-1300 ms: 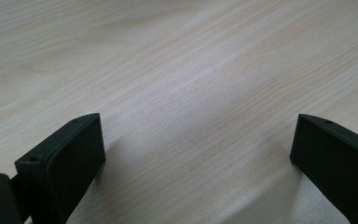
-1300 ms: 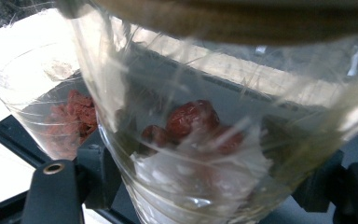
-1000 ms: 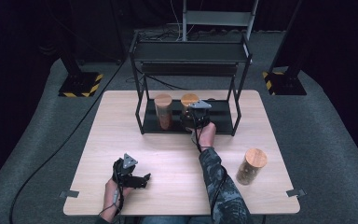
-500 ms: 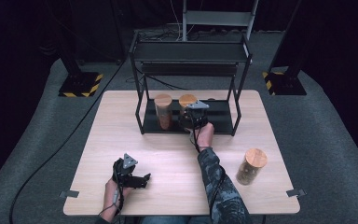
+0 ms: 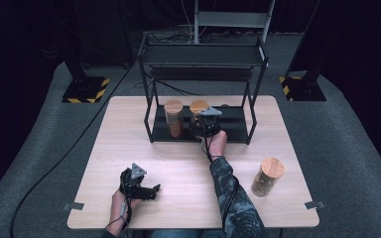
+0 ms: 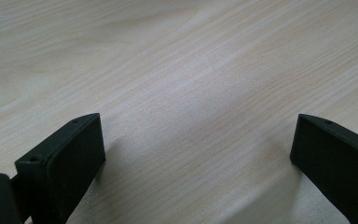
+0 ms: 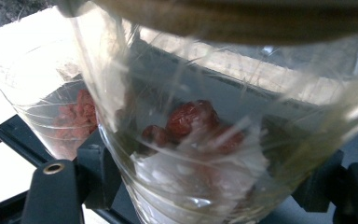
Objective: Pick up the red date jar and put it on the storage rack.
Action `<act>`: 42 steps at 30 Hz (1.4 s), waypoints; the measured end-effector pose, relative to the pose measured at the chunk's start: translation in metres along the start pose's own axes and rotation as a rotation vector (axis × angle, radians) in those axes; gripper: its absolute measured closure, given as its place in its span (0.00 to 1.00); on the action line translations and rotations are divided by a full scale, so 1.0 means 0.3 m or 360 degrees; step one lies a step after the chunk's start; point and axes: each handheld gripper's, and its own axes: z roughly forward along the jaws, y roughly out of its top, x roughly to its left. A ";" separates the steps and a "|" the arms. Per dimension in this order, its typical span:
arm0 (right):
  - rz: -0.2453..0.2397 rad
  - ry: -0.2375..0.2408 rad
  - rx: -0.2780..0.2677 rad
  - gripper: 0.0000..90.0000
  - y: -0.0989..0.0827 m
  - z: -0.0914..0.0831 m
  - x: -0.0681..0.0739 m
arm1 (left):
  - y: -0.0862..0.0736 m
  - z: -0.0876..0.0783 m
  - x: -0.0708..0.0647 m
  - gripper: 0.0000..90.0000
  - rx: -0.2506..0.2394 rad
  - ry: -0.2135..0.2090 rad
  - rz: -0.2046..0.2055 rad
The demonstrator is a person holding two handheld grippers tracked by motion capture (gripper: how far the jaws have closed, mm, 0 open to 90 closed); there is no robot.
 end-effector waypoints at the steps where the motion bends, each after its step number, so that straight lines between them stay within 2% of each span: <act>1: 0.0004 0.0002 -0.0002 0.27 0.000 0.001 0.001 | 0.000 0.000 0.000 0.03 0.0001 0.0000 0.0000; 10: 0.0029 0.0027 -0.0021 0.27 -0.006 0.003 -0.004 | 0.000 0.000 0.000 0.03 0.0000 0.0000 0.0000; 15: 0.0013 0.0009 -0.0025 0.27 -0.006 0.007 0.001 | 0.000 0.000 0.000 0.03 0.0000 0.0001 0.0000; 17: -0.0007 0.0000 0.0009 0.27 -0.012 0.017 0.004 | 0.000 0.000 0.000 0.03 0.0001 0.0001 0.0002; 21: 0.0042 0.0007 -0.0027 0.27 -0.021 0.019 -0.004 | 0.000 0.000 0.000 0.03 0.0000 0.0002 0.0001; 42: 0.0057 0.0031 -0.0018 0.27 -0.021 0.030 -0.013 | 0.000 0.000 -0.001 0.03 -0.0001 0.0003 0.0000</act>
